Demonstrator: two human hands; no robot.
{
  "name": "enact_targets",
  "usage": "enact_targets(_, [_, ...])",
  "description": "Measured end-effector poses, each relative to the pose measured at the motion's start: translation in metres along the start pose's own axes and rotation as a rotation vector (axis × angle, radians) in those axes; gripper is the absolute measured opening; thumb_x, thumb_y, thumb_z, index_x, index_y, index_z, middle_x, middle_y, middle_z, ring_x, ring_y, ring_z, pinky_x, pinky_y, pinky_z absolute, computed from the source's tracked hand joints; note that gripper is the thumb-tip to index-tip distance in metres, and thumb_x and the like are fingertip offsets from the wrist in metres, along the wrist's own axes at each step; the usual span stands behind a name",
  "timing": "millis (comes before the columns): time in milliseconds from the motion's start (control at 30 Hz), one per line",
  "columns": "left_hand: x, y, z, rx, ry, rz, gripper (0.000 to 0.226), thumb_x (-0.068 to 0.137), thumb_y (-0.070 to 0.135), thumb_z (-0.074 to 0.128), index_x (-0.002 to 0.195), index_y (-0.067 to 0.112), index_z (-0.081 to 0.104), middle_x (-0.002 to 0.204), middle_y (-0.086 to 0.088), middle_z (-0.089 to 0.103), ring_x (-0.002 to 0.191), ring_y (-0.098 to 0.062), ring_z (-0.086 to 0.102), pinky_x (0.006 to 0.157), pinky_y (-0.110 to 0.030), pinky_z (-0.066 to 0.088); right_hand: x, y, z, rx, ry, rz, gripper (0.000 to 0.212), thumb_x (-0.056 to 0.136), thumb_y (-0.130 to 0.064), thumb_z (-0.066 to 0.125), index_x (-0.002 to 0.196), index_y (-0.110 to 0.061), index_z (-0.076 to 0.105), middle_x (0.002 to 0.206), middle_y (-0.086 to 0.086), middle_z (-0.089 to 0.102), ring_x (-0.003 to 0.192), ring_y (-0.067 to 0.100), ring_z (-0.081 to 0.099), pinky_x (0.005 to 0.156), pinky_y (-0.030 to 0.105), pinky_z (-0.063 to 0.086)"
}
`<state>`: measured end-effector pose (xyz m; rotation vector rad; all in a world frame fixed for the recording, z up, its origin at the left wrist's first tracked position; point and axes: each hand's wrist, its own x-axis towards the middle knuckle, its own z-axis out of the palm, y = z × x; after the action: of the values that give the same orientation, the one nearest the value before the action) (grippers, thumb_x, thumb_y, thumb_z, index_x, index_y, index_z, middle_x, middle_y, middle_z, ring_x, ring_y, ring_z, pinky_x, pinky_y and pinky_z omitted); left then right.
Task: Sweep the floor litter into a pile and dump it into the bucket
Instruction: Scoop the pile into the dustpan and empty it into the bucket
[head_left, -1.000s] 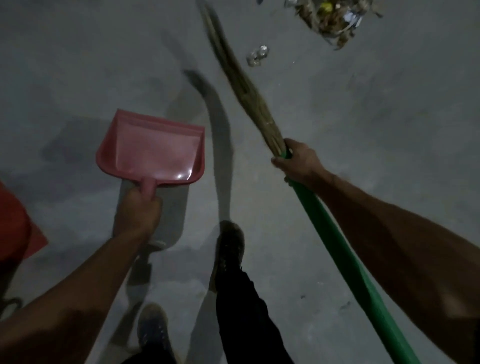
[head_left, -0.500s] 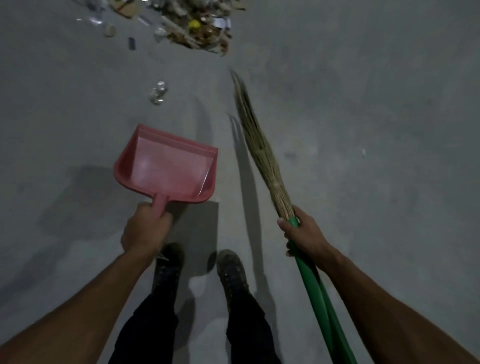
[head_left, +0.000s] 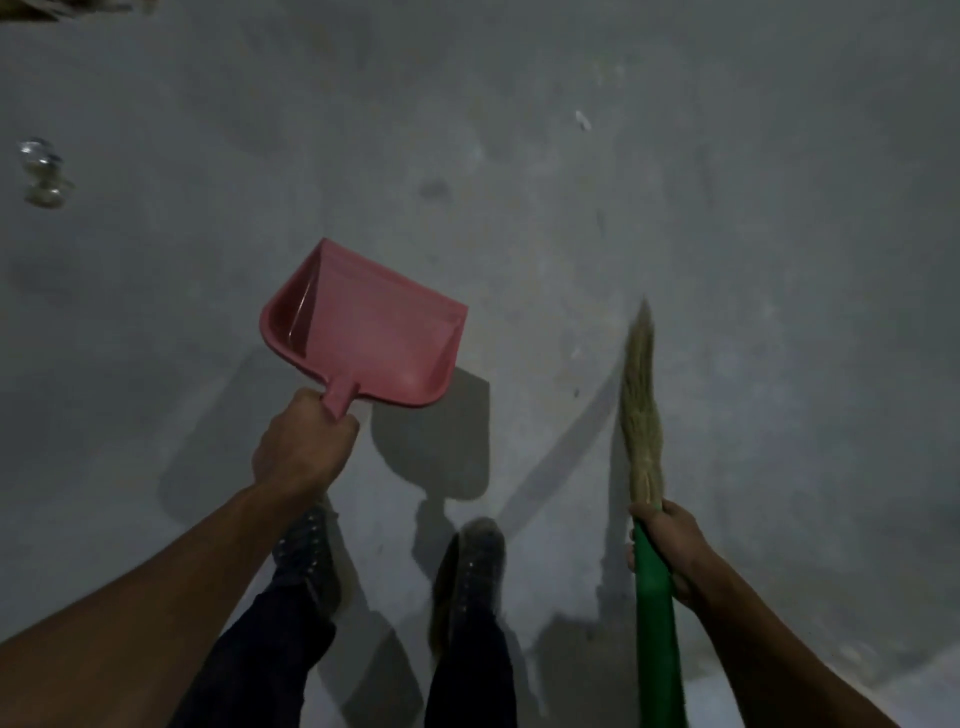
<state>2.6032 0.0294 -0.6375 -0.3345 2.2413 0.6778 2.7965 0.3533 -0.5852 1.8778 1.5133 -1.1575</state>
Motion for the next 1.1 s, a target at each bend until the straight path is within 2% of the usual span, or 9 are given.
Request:
enact_targets(100, [0.0,-0.004,0.017,0.009,-0.02,0.032,0.014,0.089,0.025,0.055,0.088,0.011,0.054,0.078,-0.011,0.059,0.068,-0.027,0.056,0.055,-0.03,0.034,0.018,0.023,0.015,-0.017,-0.004,0.058,0.027,0.097,-0.008,0.054,0.119,0.007,0.049,0.101,0.024,0.051,0.064,0.029,0.053,0.037,0.024,0.047])
enact_targets(200, [0.003,-0.012,0.02,0.054,-0.018,0.036,0.016,0.089,0.024,0.054,0.087,0.009,0.054,0.077,-0.01,0.058,0.066,-0.026,0.055,0.053,-0.029,0.032,0.032,0.017,0.061,-0.045,-0.053,0.035,0.032,0.094,-0.008,0.059,0.121,0.006,0.05,0.094,0.022,0.055,0.062,0.029,0.055,0.039,0.026,0.049])
enact_targets(333, [0.015,-0.025,0.01,0.095,0.007,0.014,0.017,0.087,0.023,0.054,0.082,0.007,0.054,0.073,-0.011,0.059,0.063,-0.027,0.056,0.052,-0.029,0.032,0.03,-0.03,0.139,-0.192,-0.128,-0.145,0.035,0.088,-0.017,0.066,0.115,0.001,0.055,0.091,0.019,0.061,0.07,0.034,0.066,0.066,0.049,0.06])
enact_targets(467, [0.03,-0.033,-0.01,0.097,0.041,-0.047,0.02,0.084,0.027,0.055,0.084,0.007,0.056,0.076,-0.015,0.061,0.066,-0.032,0.058,0.056,-0.031,0.035,0.006,-0.096,0.192,-0.288,-0.223,-0.334,0.033,0.088,-0.015,0.062,0.117,0.001,0.055,0.097,0.019,0.061,0.094,0.042,0.067,0.082,0.055,0.057])
enact_targets(567, [0.034,-0.026,-0.027,0.082,0.051,-0.054,0.019,0.085,0.022,0.055,0.077,0.005,0.057,0.07,-0.015,0.06,0.063,-0.032,0.057,0.055,-0.031,0.036,-0.012,-0.139,0.195,-0.317,-0.274,-0.446,0.03,0.087,-0.02,0.061,0.115,-0.014,0.054,0.094,0.015,0.062,0.085,0.038,0.068,0.074,0.053,0.06])
enact_targets(667, [0.037,-0.009,-0.048,0.03,0.052,-0.047,0.02,0.086,0.02,0.056,0.072,0.006,0.056,0.069,-0.016,0.061,0.062,-0.031,0.057,0.055,-0.031,0.037,-0.031,-0.177,0.168,-0.255,-0.274,-0.537,0.039,0.089,-0.022,0.06,0.127,-0.024,0.051,0.094,0.014,0.061,0.064,0.028,0.063,0.052,0.035,0.055])
enact_targets(767, [0.044,0.021,-0.066,-0.043,0.041,-0.023,0.022,0.084,0.021,0.056,0.067,0.007,0.054,0.067,-0.016,0.062,0.063,-0.033,0.061,0.057,-0.032,0.042,-0.036,-0.214,0.129,-0.168,-0.22,-0.571,0.049,0.091,-0.02,0.06,0.138,-0.021,0.047,0.091,0.015,0.061,0.051,0.022,0.059,0.046,0.027,0.048])
enact_targets(900, [0.065,0.077,-0.077,-0.117,0.059,0.002,0.02,0.079,0.027,0.055,0.071,0.009,0.056,0.068,-0.016,0.063,0.066,-0.036,0.064,0.061,-0.038,0.05,-0.009,-0.267,0.084,-0.016,-0.096,-0.539,0.039,0.092,-0.015,0.061,0.13,-0.009,0.054,0.08,0.015,0.059,0.047,0.021,0.056,0.044,0.028,0.049])
enact_targets(1100, [0.127,0.162,-0.08,-0.179,0.108,0.009,0.013,0.08,0.027,0.056,0.078,0.015,0.056,0.074,-0.015,0.064,0.069,-0.036,0.063,0.067,-0.044,0.054,0.083,-0.361,0.053,0.181,0.007,-0.349,0.04,0.093,-0.012,0.061,0.129,0.002,0.052,0.097,0.02,0.057,0.054,0.026,0.055,0.038,0.025,0.048])
